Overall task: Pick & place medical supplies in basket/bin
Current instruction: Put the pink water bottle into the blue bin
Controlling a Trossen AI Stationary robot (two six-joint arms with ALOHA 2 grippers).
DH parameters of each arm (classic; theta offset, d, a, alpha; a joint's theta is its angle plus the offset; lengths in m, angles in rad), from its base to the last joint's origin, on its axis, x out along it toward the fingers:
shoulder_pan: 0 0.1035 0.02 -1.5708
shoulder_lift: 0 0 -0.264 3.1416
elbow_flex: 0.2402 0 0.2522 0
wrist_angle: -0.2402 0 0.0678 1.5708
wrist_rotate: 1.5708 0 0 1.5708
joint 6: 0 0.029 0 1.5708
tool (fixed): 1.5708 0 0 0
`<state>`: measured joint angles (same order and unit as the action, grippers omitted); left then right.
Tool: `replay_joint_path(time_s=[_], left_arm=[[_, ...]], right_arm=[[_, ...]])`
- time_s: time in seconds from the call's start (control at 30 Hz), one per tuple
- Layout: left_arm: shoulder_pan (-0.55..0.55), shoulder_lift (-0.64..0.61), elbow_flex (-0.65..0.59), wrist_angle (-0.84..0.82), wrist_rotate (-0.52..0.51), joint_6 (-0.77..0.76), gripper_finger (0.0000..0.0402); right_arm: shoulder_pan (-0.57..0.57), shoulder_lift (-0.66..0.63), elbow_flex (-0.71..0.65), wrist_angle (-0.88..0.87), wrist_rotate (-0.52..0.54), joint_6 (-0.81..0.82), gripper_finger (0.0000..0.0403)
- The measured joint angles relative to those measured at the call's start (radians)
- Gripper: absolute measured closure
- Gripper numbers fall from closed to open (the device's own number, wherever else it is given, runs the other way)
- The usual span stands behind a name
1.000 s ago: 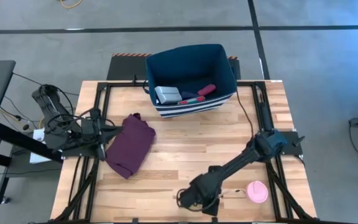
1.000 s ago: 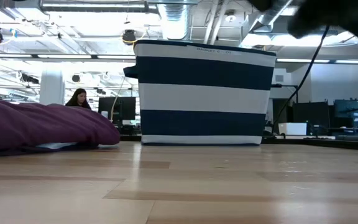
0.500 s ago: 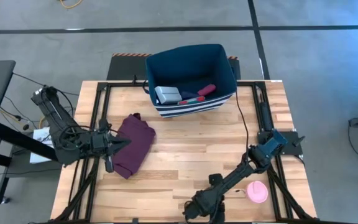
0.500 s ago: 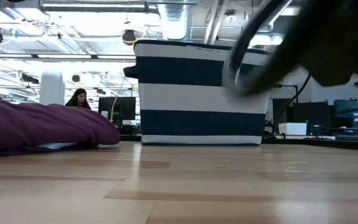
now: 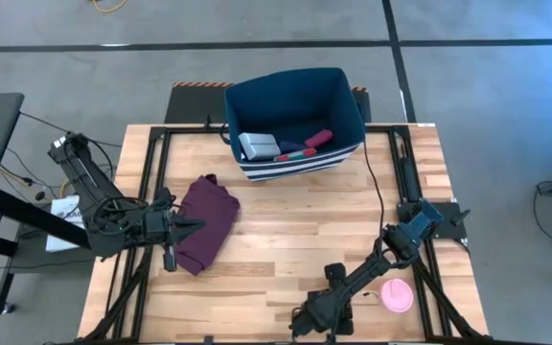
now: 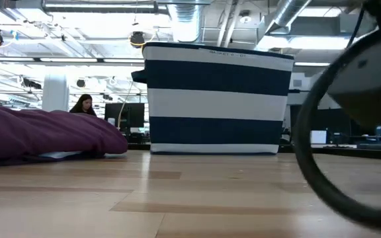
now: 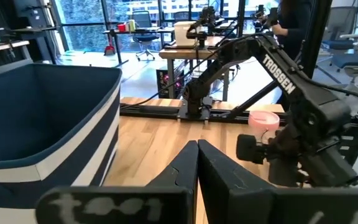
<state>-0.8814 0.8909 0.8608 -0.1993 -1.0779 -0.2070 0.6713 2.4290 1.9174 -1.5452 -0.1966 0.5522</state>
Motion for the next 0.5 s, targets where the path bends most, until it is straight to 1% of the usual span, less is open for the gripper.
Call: replay_joint_path(time_s=[0.1, 0.17, 0.33, 0.5], left_arm=[[0.0, 0.0, 0.0, 0.0, 0.0, 0.0, 0.0401], [0.0, 0.0, 0.0, 0.0, 0.0, 0.0, 0.0401], [0.0, 0.0, 0.0, 0.0, 0.0, 0.0, 0.0401], [0.0, 0.0, 0.0, 0.003, -0.002, 0.0, 0.0401]], right_arm=[[-0.016, -0.01, -0.052, 0.035, -0.064, -0.005, 0.0208], [-0.027, -0.009, -0.06, 0.046, -0.099, -0.004, 0.0214], [-0.033, -0.014, -0.061, 0.062, -0.097, 0.006, 0.0237], [-0.038, -0.015, -0.062, 0.073, -0.095, -0.059, 0.0263]])
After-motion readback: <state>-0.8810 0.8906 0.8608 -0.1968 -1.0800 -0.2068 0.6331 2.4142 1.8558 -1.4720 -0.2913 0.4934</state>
